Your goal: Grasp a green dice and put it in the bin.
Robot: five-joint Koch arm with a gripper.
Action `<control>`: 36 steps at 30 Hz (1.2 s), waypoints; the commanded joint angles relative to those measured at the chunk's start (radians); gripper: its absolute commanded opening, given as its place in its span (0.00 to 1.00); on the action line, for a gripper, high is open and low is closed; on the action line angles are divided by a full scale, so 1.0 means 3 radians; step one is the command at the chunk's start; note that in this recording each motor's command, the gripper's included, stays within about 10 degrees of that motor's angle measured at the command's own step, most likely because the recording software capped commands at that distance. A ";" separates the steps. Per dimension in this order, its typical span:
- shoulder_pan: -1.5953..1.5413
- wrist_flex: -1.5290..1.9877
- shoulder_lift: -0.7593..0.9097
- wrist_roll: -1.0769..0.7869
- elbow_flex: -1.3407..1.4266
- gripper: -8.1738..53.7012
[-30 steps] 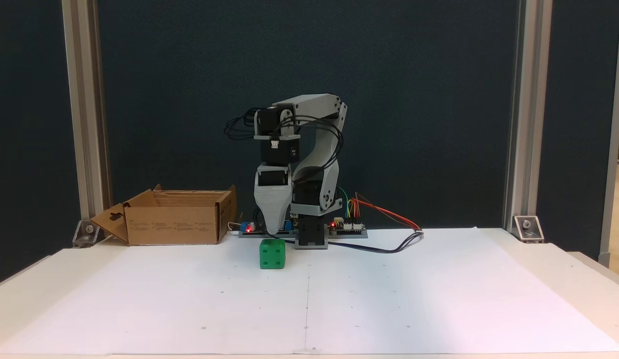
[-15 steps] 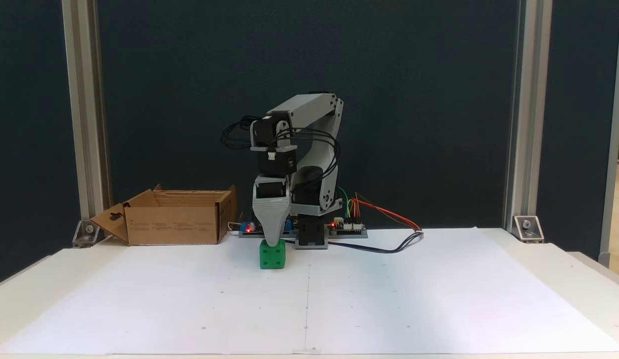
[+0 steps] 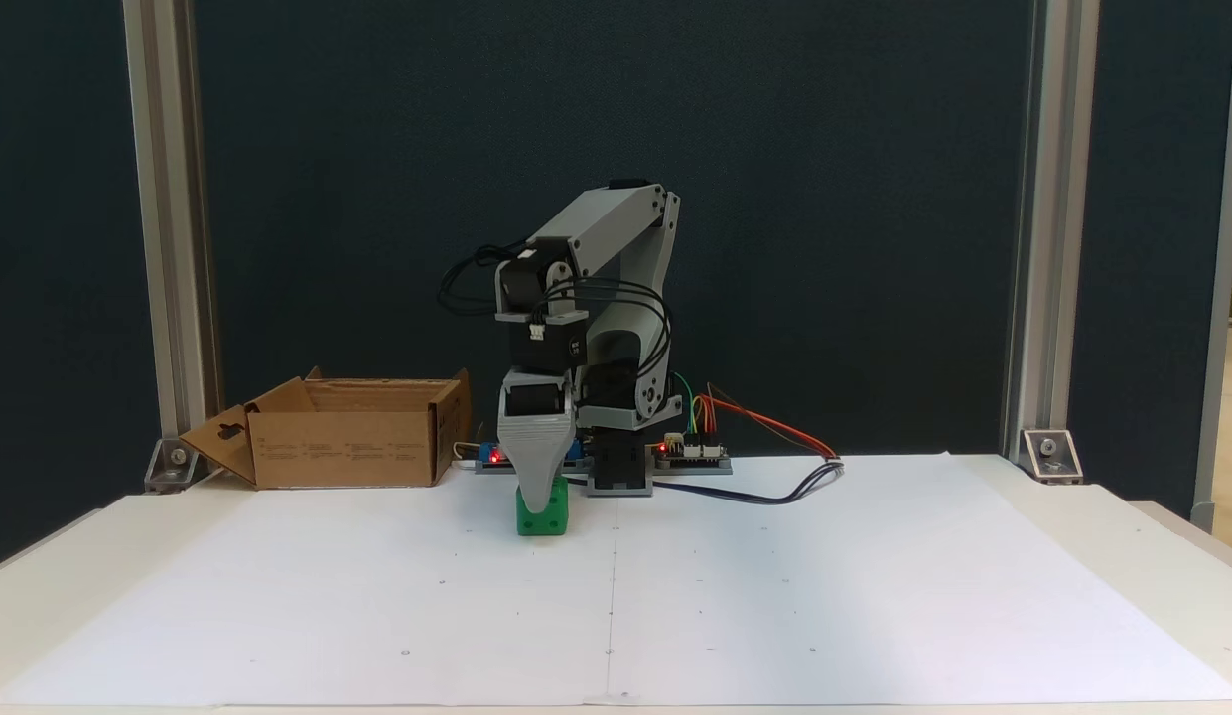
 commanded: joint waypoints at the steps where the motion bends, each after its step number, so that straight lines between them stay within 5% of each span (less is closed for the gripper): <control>1: 0.0005 -0.0092 0.0005 0.0000 -0.0046 0.85; 36: 0.0005 -0.0291 -0.0097 0.0097 0.0066 0.80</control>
